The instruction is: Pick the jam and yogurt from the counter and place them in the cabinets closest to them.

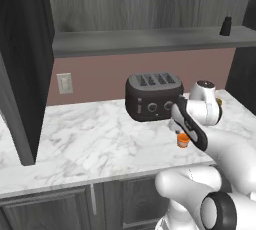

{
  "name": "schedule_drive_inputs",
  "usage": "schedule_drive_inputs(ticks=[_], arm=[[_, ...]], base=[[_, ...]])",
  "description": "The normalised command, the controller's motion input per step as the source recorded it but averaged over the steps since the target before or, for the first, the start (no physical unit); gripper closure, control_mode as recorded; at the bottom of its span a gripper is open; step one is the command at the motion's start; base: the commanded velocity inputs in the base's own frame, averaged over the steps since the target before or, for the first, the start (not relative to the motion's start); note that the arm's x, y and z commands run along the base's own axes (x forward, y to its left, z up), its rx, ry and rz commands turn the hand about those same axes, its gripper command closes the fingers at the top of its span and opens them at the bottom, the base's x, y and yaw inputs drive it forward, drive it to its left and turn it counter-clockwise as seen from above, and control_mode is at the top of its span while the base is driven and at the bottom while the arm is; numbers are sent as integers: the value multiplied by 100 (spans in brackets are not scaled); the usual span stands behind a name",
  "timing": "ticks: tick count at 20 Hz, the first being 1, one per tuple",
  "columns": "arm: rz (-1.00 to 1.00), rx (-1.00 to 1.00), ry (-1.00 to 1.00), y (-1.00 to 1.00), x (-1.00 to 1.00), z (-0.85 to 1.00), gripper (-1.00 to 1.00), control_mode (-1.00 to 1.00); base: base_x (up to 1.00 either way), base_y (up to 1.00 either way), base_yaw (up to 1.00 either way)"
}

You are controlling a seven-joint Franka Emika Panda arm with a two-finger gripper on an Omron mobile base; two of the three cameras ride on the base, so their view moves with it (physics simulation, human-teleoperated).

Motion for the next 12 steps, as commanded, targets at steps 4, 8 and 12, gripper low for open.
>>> schedule_drive_inputs(ticks=[4, 8, 12], arm=[[0, 0, -3, -27, 12, -25, -100, -100], [0, 0, -4, -10, 24, -30, -100, -100], [0, 0, -4, -15, 18, -30, -100, -100]], base=[[0, 0, 0], [0, 0, 0], [0, 0, 0]])
